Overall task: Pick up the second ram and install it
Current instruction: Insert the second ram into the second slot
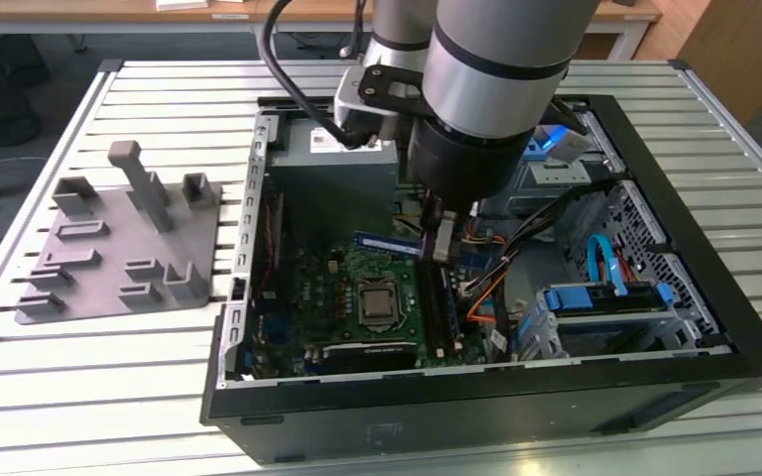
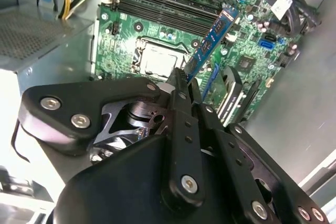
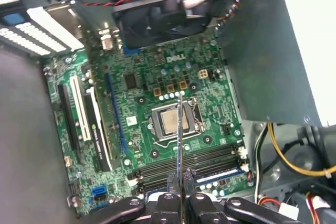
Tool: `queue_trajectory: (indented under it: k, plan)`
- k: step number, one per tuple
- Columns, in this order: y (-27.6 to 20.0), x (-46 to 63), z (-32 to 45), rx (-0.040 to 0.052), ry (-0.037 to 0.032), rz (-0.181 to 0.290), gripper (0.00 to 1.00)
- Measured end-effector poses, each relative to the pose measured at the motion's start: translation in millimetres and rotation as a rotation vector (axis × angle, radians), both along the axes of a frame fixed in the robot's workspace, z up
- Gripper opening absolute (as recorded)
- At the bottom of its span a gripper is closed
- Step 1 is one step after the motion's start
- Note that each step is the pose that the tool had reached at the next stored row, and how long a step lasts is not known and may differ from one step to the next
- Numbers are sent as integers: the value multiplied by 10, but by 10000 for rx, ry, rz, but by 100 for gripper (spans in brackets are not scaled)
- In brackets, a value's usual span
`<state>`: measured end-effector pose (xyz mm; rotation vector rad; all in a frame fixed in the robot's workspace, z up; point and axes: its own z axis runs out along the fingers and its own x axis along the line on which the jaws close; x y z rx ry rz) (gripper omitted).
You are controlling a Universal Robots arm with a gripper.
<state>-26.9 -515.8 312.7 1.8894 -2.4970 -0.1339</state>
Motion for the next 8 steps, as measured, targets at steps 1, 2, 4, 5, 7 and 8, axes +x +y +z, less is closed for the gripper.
queue_trajectory:
  k: [1, 2, 4, 5, 7, 8]
  plan:
    - [0, 0, -1, 1, 0, -154, 14]
    - [0, 0, -1, 0, 0, -272, 14]
    - [0, 0, -1, 1, 0, -478, 14]
    - [0, 0, -1, -1, 1, -572, 14]
    - [0, 0, -2, 0, 0, -745, 14]
    - [0, 0, -2, 1, 0, -826, 14]
